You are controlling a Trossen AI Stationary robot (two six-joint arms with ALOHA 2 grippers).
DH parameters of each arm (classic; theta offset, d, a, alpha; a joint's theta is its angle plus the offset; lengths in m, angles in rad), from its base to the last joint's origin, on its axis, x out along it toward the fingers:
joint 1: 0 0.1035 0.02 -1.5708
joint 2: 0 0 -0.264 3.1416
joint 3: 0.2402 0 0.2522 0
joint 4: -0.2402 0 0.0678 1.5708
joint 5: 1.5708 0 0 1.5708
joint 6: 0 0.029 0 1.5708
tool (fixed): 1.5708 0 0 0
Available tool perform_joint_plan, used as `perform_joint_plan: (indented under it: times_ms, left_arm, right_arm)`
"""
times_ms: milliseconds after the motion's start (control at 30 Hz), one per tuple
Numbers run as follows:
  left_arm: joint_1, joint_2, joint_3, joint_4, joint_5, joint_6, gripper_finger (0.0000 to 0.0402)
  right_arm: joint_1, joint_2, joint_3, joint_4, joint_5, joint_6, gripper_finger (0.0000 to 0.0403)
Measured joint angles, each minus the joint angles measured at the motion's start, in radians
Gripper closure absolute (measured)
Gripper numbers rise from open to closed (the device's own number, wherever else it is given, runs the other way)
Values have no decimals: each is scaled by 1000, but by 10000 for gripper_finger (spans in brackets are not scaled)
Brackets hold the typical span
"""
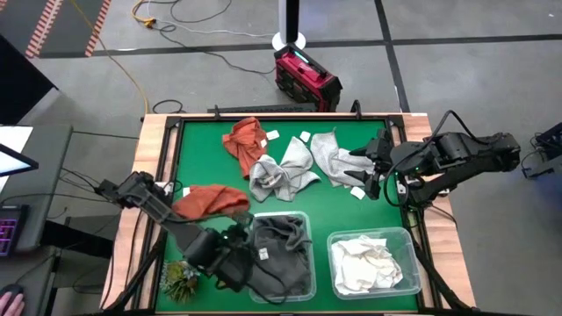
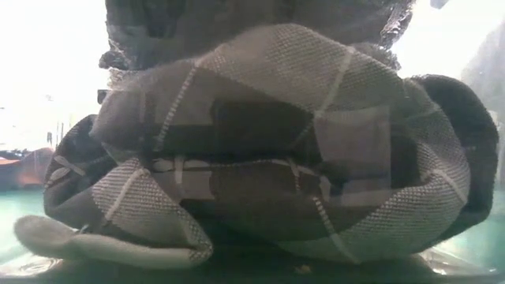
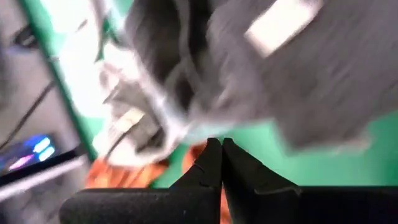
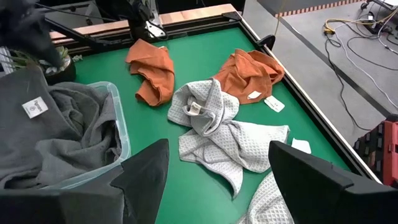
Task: Sort towels by color in basket
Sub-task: Put the dark grey towel into the left transparent bin
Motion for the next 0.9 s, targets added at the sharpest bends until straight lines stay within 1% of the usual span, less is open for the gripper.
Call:
perform_joint_plan:
  times_ms: [67, 233, 367, 433, 533, 700, 800, 900]
  left_arm:
    - [-17, -2, -4, -44, -30, -65, 401]
    - [-48, -6, -43, -8, -34, -46, 392]
    - [-47, 11, -95, -12, -32, -93, 375]
    - [-50, 9, -116, 12, -34, -89, 362]
    - [-72, 10, -119, 40, -34, -63, 331]
    - [-109, 8, -74, 110, -52, -38, 261]
    - [-126, 8, -70, 179, -111, 31, 220]
    - [-129, 8, -88, 206, -149, 109, 195]
  right_arm:
    - [0, 0, 0, 1, 0, 0, 97]
    - [0, 0, 0, 2, 11, -1, 97]
    - [0, 0, 0, 2, 24, -1, 97]
    - [0, 0, 0, 2, 26, -1, 97]
    - [0, 0, 0, 1, 26, -1, 97]
    - [0, 0, 0, 2, 26, -1, 97]
    - [0, 0, 0, 6, 26, -1, 97]
    - [0, 1, 0, 17, 26, -1, 97]
